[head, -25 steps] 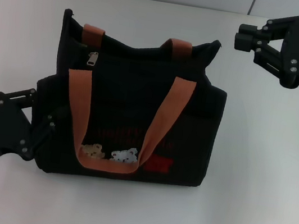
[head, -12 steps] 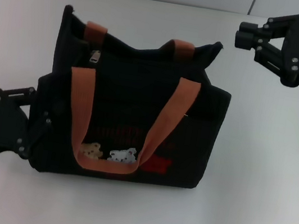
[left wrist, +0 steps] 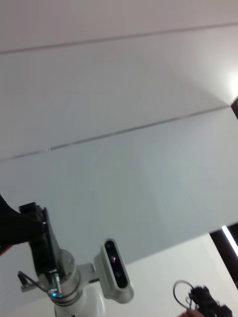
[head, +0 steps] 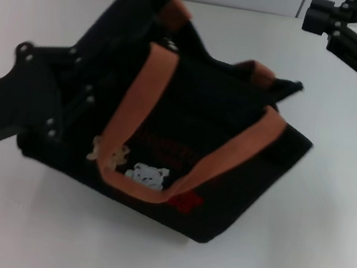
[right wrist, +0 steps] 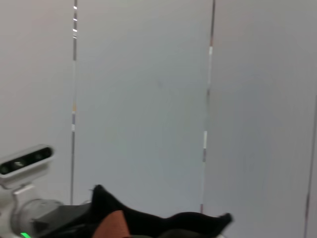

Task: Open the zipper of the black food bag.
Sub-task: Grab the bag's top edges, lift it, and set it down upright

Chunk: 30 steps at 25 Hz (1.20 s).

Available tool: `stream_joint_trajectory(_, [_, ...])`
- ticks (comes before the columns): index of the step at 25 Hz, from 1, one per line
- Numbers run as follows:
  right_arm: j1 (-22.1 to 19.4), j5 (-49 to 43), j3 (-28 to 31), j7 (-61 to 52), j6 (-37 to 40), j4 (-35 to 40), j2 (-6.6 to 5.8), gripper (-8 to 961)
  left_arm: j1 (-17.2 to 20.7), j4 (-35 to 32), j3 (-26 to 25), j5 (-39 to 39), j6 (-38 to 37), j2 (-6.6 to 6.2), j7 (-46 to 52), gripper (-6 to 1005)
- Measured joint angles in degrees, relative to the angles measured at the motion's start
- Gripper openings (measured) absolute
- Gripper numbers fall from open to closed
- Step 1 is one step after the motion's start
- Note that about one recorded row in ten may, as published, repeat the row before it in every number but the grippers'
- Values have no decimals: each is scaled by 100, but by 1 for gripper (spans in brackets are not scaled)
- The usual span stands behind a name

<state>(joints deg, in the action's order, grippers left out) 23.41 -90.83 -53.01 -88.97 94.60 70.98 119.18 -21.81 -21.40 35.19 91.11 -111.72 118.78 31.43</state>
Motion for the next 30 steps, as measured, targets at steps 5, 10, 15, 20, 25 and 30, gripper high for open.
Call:
stream_joint_trajectory(5, [115, -29, -1, -645, 307, -91, -71, 129, -387, -70, 158, 7, -16, 4, 19, 145])
stream_joint_trajectory(10, [620, -551, 170, -2135, 899, -72, -364, 183, -594, -208, 226, -6, -40, 5, 89, 145])
stream_joint_trajectory(15, [905, -1197, 201, -2671, 1009, 14, -412, 333, -649, -243, 226, -10, -42, 5, 102, 146])
stream_joint_trajectory(20, [1073, -1305, 122, -2654, 1053, 35, -419, 372, -652, -242, 225, -15, -42, 5, 63, 146])
stream_joint_trajectory(25, [1197, -1445, -86, -2266, 1062, 62, -378, 370, -672, -242, 225, -18, -42, 5, 43, 145])
stream_joint_trajectory(30, [1286, -1733, -133, -1892, 978, 104, -201, 369, -684, -242, 227, -18, -43, 5, 36, 145])
